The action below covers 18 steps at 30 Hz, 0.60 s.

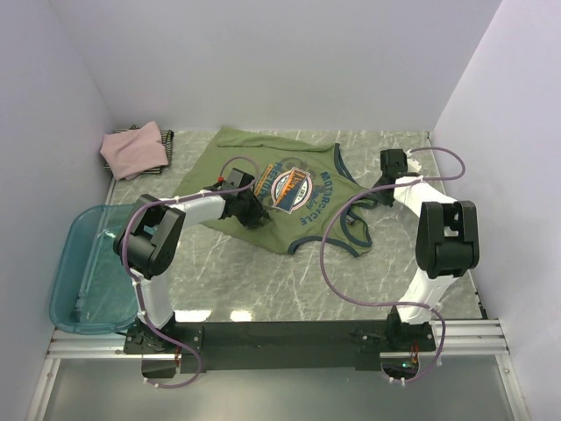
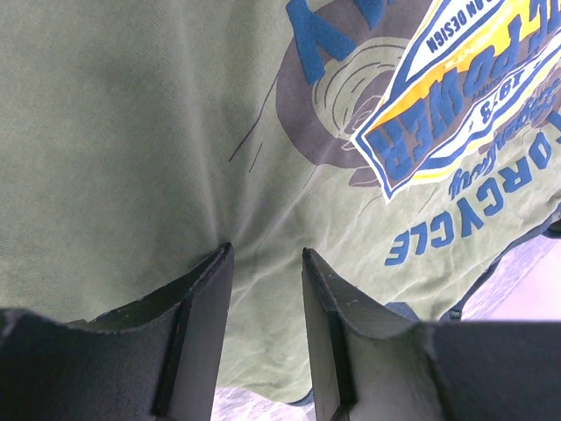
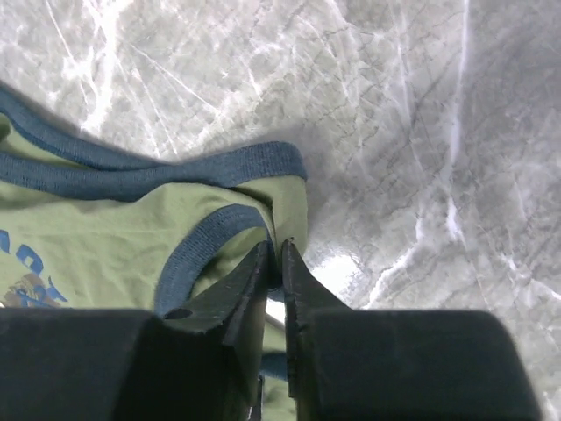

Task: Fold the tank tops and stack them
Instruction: Flatten the tank top out

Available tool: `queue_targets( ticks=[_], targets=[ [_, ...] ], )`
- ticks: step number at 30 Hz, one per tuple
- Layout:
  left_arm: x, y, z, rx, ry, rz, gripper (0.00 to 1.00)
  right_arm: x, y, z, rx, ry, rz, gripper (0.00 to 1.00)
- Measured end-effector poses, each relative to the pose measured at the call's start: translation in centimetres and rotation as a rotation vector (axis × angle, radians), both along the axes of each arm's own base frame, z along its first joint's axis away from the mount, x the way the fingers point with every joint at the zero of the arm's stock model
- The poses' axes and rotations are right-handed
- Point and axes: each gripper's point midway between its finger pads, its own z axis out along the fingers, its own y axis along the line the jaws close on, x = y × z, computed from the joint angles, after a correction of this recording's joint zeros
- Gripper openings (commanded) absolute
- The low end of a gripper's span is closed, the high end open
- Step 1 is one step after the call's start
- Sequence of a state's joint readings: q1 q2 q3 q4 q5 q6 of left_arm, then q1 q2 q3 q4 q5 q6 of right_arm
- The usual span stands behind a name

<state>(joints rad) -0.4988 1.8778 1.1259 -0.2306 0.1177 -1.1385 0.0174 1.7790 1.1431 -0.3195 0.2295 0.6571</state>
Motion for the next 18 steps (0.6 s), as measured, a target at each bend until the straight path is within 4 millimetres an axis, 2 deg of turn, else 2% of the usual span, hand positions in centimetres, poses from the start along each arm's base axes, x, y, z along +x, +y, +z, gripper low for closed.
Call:
queue_targets(
  ticks=[2,6,10,18],
  targets=[
    [0.0,0.0,0.0,0.0,0.0,-0.002,0.44,-0.1,-0.1,0.0,-0.008,0.005,0.001,0.32],
    [-0.1,0.0,0.0,0.001,0.001,-0.006,0.43,-0.8,-0.3,-0.1,-0.023,0.016,0.011,0.44],
    [-0.2,-0.1,0.0,0.0,0.001,-0.016,0.43,-1.8,-0.1,0.5,-0.035,0.014,0.033,0.45],
    [-0.3,-0.1,0.0,0.0,0.003,-0.024,0.43,-2.0,1.7,0.8,-0.048,0.013,0.094,0.43]
  ],
)
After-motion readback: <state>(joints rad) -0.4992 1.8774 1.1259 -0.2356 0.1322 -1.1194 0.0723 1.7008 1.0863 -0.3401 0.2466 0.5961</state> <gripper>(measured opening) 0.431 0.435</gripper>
